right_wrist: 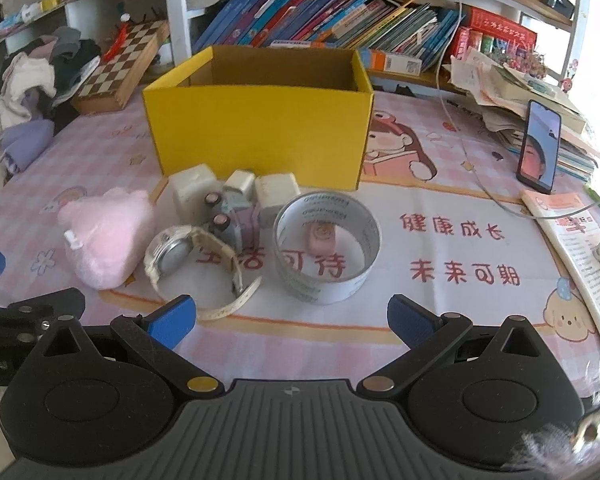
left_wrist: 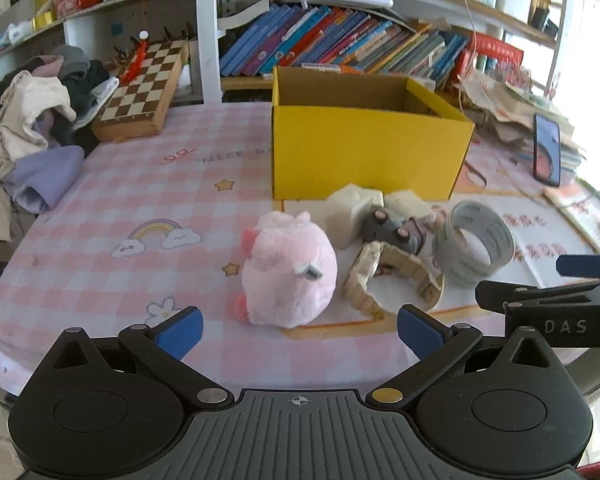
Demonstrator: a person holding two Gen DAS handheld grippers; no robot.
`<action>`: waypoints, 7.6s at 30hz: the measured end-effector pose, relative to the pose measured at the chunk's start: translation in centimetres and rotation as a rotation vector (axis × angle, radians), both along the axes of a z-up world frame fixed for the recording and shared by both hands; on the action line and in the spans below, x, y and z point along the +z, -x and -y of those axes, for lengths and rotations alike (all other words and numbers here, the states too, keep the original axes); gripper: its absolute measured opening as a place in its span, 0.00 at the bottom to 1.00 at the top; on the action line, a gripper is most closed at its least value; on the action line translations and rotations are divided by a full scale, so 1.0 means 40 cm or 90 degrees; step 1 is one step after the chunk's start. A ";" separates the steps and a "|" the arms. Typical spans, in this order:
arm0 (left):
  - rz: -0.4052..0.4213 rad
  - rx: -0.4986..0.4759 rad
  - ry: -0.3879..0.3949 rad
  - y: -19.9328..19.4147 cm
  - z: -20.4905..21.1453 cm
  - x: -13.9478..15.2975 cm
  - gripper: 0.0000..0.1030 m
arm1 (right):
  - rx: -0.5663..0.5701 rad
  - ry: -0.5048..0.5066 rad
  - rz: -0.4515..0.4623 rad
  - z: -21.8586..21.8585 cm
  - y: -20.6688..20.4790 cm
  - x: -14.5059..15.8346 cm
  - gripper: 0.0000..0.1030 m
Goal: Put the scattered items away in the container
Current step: 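Reach the left tool to the pink plush pig while the right tool reaches the tape roll, then close the left tool on the pig while the right tool grips the tape roll, then lift the pig with the left tool while the right tool carries the tape over the box, then open the left tool dropping the pig in the box while the right tool releases the tape, then withdraw both tools from the yellow box back toward the remaining items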
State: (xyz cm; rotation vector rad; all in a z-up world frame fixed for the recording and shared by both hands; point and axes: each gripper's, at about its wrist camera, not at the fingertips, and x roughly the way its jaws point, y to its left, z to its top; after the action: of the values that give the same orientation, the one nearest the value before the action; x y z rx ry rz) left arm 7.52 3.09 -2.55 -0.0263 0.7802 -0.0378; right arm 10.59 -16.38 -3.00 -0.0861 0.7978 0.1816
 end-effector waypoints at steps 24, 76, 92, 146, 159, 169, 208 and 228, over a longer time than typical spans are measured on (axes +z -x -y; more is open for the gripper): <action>-0.011 0.033 0.010 -0.117 -0.003 -0.026 0.96 | -0.017 -0.012 -0.041 0.040 -0.148 -0.030 0.91; -0.025 0.055 0.026 -0.171 -0.041 -0.051 0.59 | -0.007 -0.015 -0.050 0.033 -0.208 -0.046 0.79; 0.069 0.032 0.026 -0.143 -0.054 0.046 0.59 | -0.004 -0.026 0.020 0.035 -0.171 0.049 0.79; -0.068 -0.091 -0.137 -0.844 0.145 0.009 0.60 | 0.519 0.352 0.028 -0.161 -0.834 -0.031 0.80; -0.122 -0.163 -0.197 -0.884 0.174 -0.028 0.61 | 0.625 0.417 -0.037 -0.196 -0.869 -0.068 0.80; -0.108 -0.175 -0.179 -0.873 0.170 -0.024 0.83 | 0.610 0.398 -0.009 -0.185 -0.851 -0.055 0.96; 0.167 -0.104 -0.073 -0.521 0.026 0.313 0.91 | 0.521 0.189 0.210 -0.040 -0.602 0.268 0.99; 0.193 -0.078 -0.053 -0.283 -0.103 0.295 0.91 | 0.256 0.082 0.164 0.069 -0.407 0.293 1.00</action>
State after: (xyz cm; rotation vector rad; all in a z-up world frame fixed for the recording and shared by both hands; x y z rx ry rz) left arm 18.84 7.20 9.27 0.1036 0.4793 -0.1230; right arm 26.87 -19.14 8.73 -0.3855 0.5271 0.4887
